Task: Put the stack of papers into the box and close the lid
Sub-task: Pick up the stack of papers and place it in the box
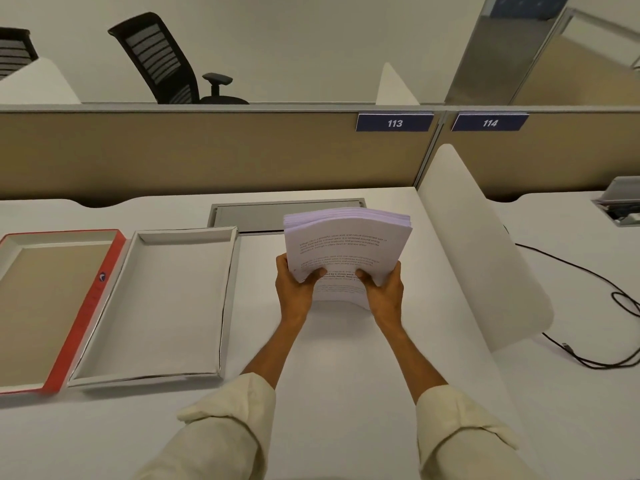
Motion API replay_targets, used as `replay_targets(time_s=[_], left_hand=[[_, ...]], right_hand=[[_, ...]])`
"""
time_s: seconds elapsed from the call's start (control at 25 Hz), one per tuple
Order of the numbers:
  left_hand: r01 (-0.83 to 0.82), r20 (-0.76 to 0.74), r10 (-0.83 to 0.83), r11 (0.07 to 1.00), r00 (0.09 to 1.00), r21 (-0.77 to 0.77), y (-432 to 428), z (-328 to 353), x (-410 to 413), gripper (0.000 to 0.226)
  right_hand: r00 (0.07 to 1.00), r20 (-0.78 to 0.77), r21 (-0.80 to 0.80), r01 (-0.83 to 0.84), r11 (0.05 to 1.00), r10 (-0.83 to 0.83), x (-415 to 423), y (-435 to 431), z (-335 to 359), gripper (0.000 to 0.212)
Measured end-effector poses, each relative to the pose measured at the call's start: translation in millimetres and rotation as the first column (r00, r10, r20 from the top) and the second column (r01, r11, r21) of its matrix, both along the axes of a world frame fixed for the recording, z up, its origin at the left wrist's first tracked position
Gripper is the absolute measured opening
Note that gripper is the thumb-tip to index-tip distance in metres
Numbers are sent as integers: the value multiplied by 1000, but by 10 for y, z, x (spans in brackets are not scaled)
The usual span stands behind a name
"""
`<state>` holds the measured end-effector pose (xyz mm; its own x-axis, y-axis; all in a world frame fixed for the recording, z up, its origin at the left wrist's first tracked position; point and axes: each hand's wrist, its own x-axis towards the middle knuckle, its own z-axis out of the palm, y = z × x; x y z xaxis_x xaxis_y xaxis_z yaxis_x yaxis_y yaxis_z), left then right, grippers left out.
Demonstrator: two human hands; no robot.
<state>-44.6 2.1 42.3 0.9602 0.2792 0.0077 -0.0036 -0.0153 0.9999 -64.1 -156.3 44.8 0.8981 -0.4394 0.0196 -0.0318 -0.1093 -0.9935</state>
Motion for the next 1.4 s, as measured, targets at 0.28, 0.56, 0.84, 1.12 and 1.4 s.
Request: replay_targets(time_s=[0.28,0.56,0.84,1.12,1.4], left_hand=[[82,-47,-79,995,996,52,157,-74,88,62],[91,-71,-84,991,994,102,131,94,140,39],[66,-156,-25,963,987,261,696,608,419,49],[102,-267,-2,928,964,360,1809,686,493,45],[95,-348,68,897,935,431,2802,380,321,46]], right_hand=[[1000,-18,7,-5,1000,5,21,-42,21,70],[998,-26,12,49,999,-49,105,110,140,46],[979,-204,-198,-10,980,-31,490,484,651,55],[932,-331,-156,-207,966,146,644,1422,617,46],[881,-420,-80,-273,959,216,544,2444,270,46]])
